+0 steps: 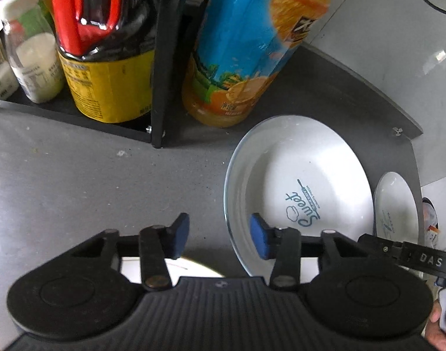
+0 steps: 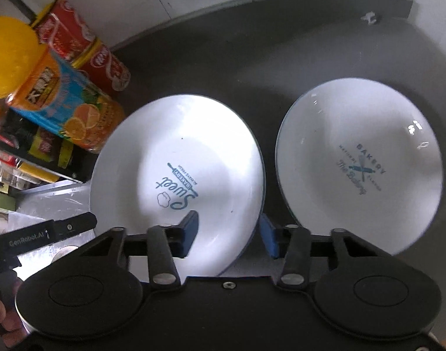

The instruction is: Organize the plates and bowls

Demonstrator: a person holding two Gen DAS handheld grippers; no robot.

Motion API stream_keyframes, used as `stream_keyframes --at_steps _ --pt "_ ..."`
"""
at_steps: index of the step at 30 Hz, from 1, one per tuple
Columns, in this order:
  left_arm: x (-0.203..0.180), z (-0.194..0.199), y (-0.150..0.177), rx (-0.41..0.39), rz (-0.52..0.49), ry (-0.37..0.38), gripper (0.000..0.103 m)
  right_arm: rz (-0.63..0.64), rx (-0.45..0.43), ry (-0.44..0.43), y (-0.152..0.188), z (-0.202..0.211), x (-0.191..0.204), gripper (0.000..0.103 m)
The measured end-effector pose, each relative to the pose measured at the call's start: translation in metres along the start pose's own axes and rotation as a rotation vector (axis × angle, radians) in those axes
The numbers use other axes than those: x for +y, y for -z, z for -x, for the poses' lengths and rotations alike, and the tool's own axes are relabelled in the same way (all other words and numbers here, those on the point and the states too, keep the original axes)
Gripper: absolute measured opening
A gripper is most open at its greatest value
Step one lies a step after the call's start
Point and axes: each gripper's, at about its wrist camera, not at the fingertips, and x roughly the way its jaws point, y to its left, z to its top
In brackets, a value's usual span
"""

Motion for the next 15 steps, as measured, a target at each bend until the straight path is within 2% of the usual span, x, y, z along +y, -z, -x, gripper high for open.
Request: stream_keyframes --at_steps 3,13,15 --pt "0.003 -0.011 -0.002 0.021 0.020 0.004 0.033 -0.019 0.014 0.014 -0.007 -0.007 -0.003 0.040" --pt "0.006 -0.030 -0.003 0.044 0.075 0.032 0.023 -0.038 0.078 0.025 -0.018 -0.036 -0.008 0.034" --pt "0.004 -0.032 -0.003 0.037 0.076 0.038 0.020 -0.022 0.080 0.035 -0.019 -0.042 -0.009 0.029"
